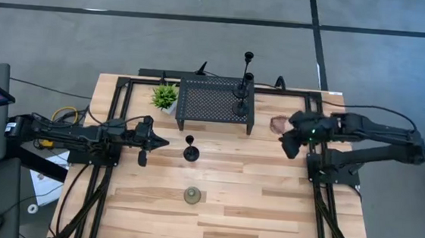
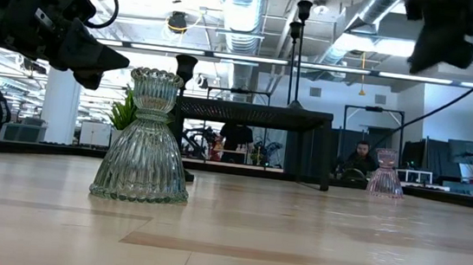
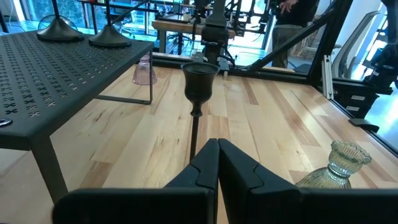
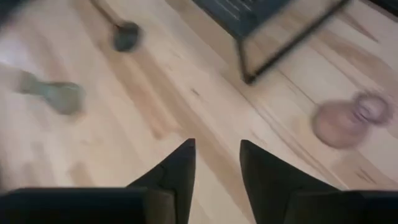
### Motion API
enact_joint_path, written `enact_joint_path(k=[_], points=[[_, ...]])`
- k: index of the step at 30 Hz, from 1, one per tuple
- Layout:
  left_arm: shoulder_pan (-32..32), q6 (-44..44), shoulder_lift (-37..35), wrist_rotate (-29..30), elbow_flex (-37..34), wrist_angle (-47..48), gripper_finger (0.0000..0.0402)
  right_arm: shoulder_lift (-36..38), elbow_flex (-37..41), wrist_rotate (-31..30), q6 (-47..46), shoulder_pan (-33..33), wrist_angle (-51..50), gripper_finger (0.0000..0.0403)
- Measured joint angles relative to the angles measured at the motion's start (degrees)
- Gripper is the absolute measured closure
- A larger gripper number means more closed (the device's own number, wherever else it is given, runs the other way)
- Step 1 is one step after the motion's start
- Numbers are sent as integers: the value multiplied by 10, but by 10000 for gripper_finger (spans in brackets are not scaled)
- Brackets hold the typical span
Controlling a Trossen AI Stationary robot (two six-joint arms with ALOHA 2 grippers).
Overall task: Pick & Place candle stick holders
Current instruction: Put the pink glass candle holder on the shelf
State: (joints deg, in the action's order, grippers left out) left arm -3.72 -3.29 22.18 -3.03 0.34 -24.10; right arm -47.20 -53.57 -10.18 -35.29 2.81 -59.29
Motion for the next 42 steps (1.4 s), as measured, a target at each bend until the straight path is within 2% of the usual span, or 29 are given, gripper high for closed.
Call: enact_joint_path(k=[6,10,14,19,23,33,42], points=[[0,0,0,0,0,0,395,0,76,-85,-37,-50,-5,304],[0,0,0,0,0,0,395,0,130,-109,-52,-54,-1,305],[0,0,0,0,0,0,395,0,173,-142,-121,-46,2,305],[0,0,0,0,0,0,395,0,219,-161,-124,-45,59,298],[0,0,0,0,0,0,395,0,247,-190,-124,-37,114,268],[0,0,0,0,0,0,395,0,272,-221,-113,28,188,145],[0,0,0,0,0,0,395,-22,273,-233,-100,97,262,127]])
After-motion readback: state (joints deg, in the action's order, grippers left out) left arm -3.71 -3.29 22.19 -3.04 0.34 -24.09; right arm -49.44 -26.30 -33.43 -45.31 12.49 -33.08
